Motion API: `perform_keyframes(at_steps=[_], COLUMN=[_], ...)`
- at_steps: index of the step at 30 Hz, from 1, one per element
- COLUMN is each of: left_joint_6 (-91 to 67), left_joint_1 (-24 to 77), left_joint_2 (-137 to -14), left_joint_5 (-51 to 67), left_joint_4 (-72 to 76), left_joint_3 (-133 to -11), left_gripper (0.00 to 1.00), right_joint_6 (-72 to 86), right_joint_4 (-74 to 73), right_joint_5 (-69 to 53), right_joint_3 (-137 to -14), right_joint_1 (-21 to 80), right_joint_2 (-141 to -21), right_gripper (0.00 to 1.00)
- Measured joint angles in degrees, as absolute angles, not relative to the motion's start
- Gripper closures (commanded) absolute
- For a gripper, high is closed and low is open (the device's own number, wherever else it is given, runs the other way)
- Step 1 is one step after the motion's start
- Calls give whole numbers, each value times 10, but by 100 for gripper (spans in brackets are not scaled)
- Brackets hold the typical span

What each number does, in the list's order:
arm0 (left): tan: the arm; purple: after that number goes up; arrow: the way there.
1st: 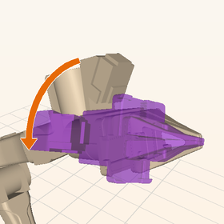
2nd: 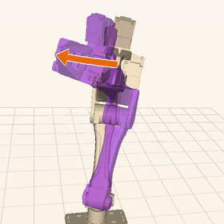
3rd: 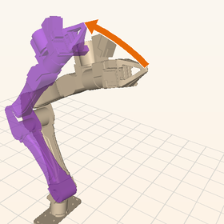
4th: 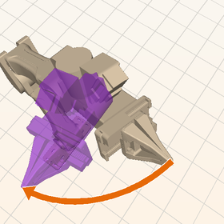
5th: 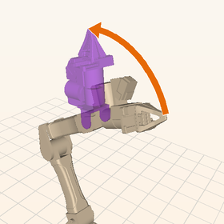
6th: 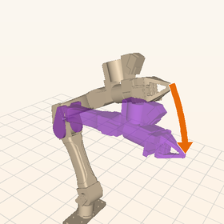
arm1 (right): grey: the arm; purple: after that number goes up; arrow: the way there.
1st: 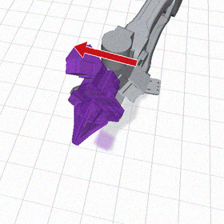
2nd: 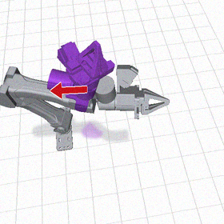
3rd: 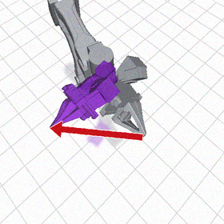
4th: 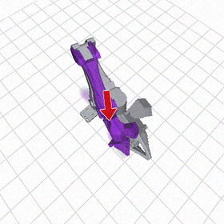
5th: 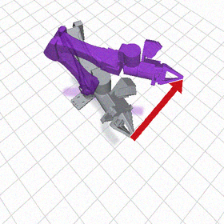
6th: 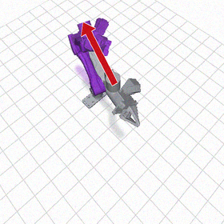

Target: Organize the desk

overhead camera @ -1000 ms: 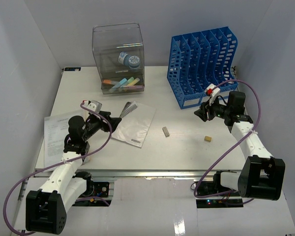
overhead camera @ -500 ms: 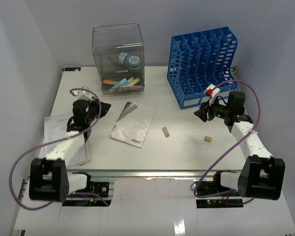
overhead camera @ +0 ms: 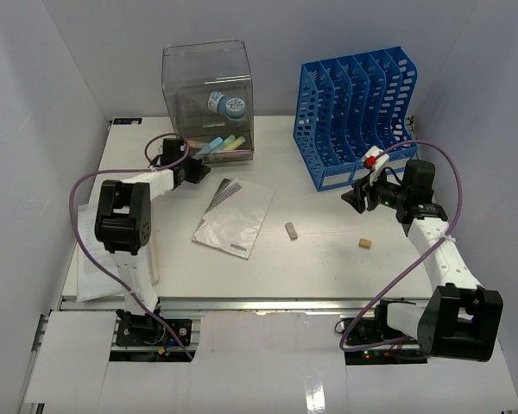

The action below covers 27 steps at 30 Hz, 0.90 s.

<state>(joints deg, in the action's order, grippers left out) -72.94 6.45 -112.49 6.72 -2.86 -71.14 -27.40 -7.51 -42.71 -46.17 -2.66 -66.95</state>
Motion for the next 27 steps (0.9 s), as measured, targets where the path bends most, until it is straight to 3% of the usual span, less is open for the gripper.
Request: perform_keyframes(at_steps=[4, 7, 14, 16, 19, 21, 25, 27], left_joint_6=[-763, -785, -812, -818, -826, -829, -834, -834], left_joint_1=[77, 82, 85, 85, 87, 89, 95, 96], left_joint_2=[-1189, -1221, -1269, -1281, -1290, -1290, -1290, -1290], left_joint_5=[49, 37, 31, 32, 41, 50, 60, 59], left_joint_4=[-53, -63, -82, -78, -50, -32, -6, 0], left_joint_3=[-786, -826, -896, -917, -929, -926, -922, -923], left_gripper=[100, 94, 73, 74, 85, 84, 61, 58], right_joint_6=[-274, -274, -274, -274, -275, -274, -274, -275], right_joint_4=[-75, -75, -75, -75, -76, -76, -76, -76], right_joint_5=[-433, -435, -435, -435, -435, -435, -435, -435], right_joint_3=[-462, -462, -462, -462, -462, -462, -462, -462], right_joint_1=[-27, -27, -27, -27, -27, -27, -27, -27], right_joint_2=[-663, -663, -664, -664, -664, -664, -664, -665], right_gripper=[44, 44, 43, 43, 43, 43, 43, 43])
